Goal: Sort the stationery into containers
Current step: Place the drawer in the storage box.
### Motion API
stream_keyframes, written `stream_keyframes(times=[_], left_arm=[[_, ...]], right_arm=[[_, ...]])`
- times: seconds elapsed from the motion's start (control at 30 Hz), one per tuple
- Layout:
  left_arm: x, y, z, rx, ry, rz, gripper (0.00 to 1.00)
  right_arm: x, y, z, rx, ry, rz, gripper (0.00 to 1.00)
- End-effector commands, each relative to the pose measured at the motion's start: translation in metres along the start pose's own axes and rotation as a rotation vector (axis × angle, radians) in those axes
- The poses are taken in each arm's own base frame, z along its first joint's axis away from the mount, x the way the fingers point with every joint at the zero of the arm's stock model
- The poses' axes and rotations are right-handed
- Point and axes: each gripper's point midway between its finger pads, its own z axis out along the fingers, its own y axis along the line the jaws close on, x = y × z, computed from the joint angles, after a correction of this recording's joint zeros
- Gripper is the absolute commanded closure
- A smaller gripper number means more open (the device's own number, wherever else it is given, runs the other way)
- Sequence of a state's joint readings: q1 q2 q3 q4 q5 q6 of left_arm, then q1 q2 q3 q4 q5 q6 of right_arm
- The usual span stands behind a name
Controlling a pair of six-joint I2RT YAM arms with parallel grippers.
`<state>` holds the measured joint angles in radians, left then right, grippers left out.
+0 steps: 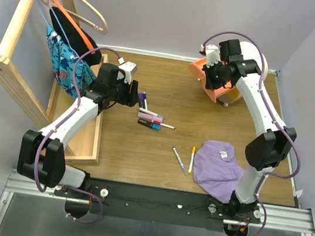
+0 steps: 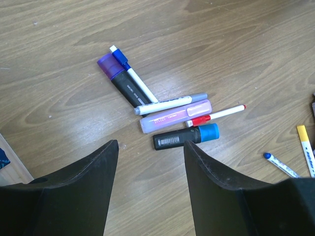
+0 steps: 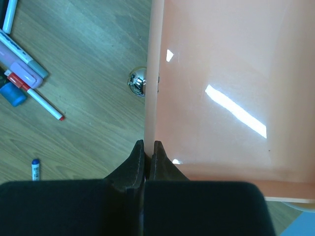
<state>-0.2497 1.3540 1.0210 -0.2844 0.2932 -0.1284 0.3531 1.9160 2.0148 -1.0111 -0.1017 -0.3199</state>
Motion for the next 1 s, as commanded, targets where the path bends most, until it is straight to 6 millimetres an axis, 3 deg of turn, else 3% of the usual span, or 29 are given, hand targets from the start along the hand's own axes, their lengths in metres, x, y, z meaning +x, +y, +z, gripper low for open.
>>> stream_keyframes(times=[0.0, 0.23, 0.47, 0.83, 0.97], left_arm=[[-0.012, -0.004, 0.001, 0.023, -0.026, -0.002, 0.35], [-0.012, -0.005, 0.001, 0.028, -0.027, -0.002, 0.35], [-0.01, -0.007, 0.003, 0.038, -0.022, -0.007, 0.35], [-0.01, -0.008, 0.004, 0.041, -0.02, -0.009, 0.35], [-0.01, -0.009, 0.004, 0.042, -0.017, -0.003, 0.35]], right_arm=[[-0.019, -0.005, -0.032, 0.028, -0.12, -0.085, 1.0], [-0.017, -0.014, -0.031, 0.077, -0.119, -0.109, 1.0], [-0.021, -0.028, -0.03, 0.144, -0.103, -0.024, 0.99], [-0.028, -0.038, -0.048, 0.206, -0.156, 0.109, 1.0], [-0.032, -0.034, -0.05, 0.148, -0.207, 0.102, 0.99]])
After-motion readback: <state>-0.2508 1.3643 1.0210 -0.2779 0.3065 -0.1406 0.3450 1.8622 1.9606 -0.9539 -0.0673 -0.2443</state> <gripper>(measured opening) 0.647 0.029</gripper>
